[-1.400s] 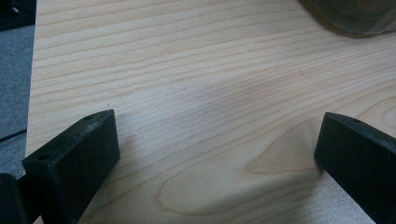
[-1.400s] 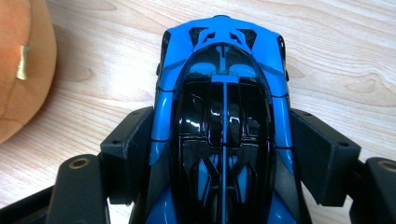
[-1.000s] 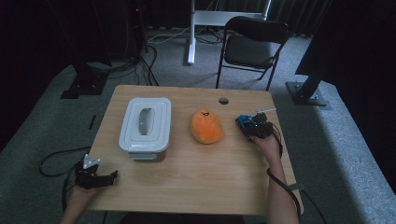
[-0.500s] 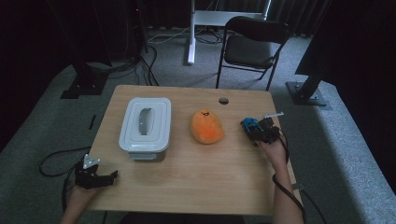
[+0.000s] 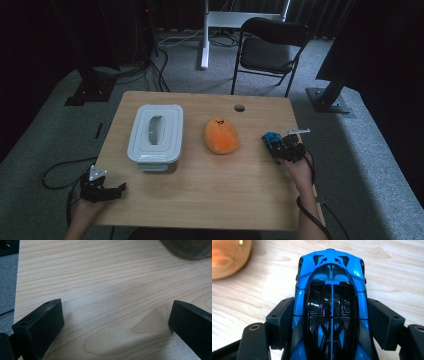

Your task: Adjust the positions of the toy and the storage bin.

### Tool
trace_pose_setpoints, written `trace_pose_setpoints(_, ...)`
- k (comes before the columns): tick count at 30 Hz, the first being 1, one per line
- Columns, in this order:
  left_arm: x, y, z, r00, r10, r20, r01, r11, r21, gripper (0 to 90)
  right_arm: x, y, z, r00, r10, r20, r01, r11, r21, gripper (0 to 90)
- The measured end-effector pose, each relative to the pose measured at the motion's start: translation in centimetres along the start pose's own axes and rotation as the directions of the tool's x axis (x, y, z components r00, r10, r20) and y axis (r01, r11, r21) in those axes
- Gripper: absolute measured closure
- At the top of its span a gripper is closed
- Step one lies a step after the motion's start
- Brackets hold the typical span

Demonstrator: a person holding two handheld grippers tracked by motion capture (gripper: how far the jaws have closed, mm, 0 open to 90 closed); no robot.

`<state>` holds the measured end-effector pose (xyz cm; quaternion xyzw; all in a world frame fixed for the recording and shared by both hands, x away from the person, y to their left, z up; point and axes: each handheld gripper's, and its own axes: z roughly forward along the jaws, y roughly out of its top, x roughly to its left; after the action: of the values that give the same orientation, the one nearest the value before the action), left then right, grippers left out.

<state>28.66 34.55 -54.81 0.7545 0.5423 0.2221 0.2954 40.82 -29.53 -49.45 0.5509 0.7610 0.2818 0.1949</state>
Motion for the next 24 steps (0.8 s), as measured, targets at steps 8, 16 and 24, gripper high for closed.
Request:
trace_pose_setpoints(8, 0.0, 0.0, 0.0, 1.0, 0.0, 0.0, 0.0, 1.0, 0.0, 0.4, -0.1, -1.8, -1.1, 0.9999, 0.017, 0.002, -0.017, 1.0, -0.012, 26.8)
trace_pose_setpoints(16, 0.0, 0.0, 0.0, 1.0, 0.0, 0.0, 0.0, 1.0, 0.0, 0.4, -0.2, -3.5, -2.3, 0.9994, 0.031, 0.018, -0.031, 0.999, -0.019, 26.8)
trace_pose_setpoints(24, 0.0, 0.0, 0.0, 1.0, 0.0, 0.0, 0.0, 1.0, 0.0, 0.4, 0.1, -5.1, -3.1, 0.9988, 0.035, 0.035, -0.034, 0.999, -0.022, 26.8)
